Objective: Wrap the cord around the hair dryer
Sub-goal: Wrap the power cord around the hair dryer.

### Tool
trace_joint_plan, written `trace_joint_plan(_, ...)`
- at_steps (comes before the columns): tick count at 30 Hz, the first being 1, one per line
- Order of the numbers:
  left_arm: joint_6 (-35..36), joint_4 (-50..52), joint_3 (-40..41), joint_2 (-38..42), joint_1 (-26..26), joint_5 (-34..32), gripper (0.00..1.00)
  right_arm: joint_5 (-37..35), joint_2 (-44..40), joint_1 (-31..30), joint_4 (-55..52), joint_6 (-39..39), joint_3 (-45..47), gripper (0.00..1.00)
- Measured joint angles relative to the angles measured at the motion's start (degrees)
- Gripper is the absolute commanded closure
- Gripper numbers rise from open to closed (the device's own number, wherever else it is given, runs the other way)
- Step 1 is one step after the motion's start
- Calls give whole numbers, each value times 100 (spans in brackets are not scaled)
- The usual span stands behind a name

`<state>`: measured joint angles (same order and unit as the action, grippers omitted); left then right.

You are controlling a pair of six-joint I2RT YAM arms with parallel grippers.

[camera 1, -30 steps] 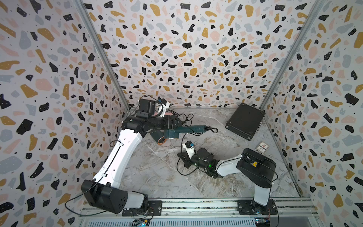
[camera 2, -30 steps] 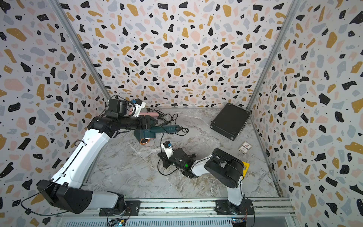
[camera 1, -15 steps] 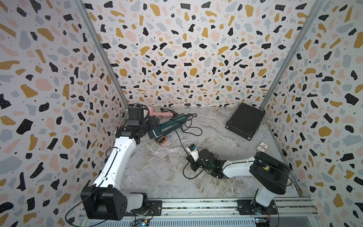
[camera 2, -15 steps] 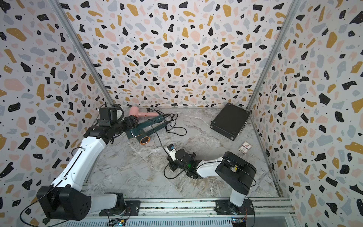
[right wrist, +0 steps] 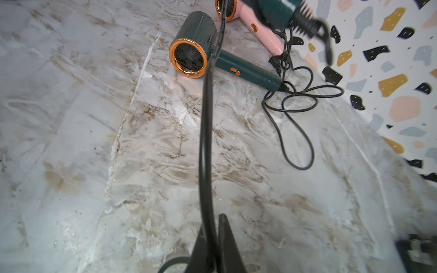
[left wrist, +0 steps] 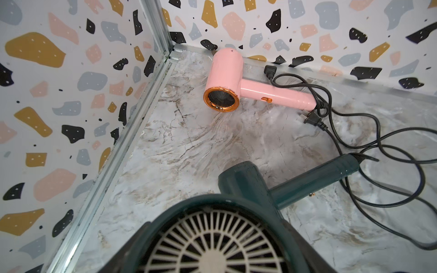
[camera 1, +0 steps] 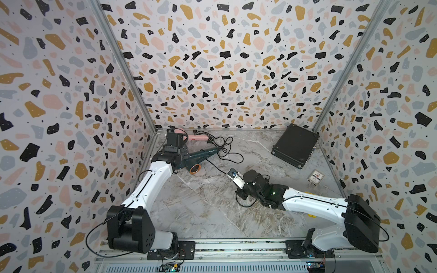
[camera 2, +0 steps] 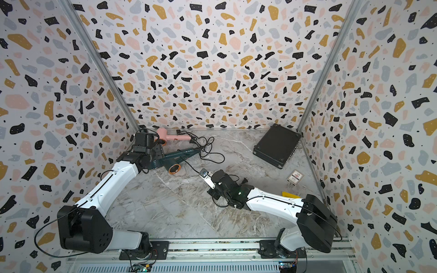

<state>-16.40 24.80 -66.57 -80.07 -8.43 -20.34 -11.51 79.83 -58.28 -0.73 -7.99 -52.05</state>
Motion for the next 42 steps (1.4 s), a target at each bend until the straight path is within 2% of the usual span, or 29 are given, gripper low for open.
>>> trace_joint_plan(7, 804, 133, 17, -76, -507, 20, 100, 76, -46, 356, -752, -990, -935, 100)
trace_joint_plan(10, 1141, 367, 17, -138, -708, 345, 100, 245, 13, 752, -964, -1290, -1351, 100)
trace_joint_plan(14, 1547, 715, 17, -186, -903, 1167, 100, 693, 275, 1314, -1261, -1537, -1847, 100)
trace_joint_plan(18, 1939, 1134, -125, -407, -1123, 2002, 100, 1475, 605, 1869, -1644, -1644, -2133, 100)
trace_joint_plan(25, 2275, 1357, -249, -601, -1443, 3727, 100, 2697, 1143, 2494, -1930, -1545, -2177, 100)
trace_joint_plan(30, 1978, 1088, -236, -199, -1427, 4529, 100, 3322, 1204, 2667, -1694, -1207, -1899, 100)
trace_joint_plan(32, 1523, 890, -236, 7, -1307, 4677, 100, 3595, 1196, 2761, -1399, -968, -1633, 100)
trace_joint_plan(34, 1067, 824, -291, 101, -1104, 4579, 100, 3797, 1169, 2820, -1091, -717, -1290, 100)
trace_joint_plan(39, 278, 859, -592, 85, -824, 3864, 100, 4402, 1150, 2857, -96, 55, -389, 100)
trace_joint_plan(42, -9, 898, -699, 85, -837, 3689, 100, 4765, 1143, 2828, 695, 557, 28, 84)
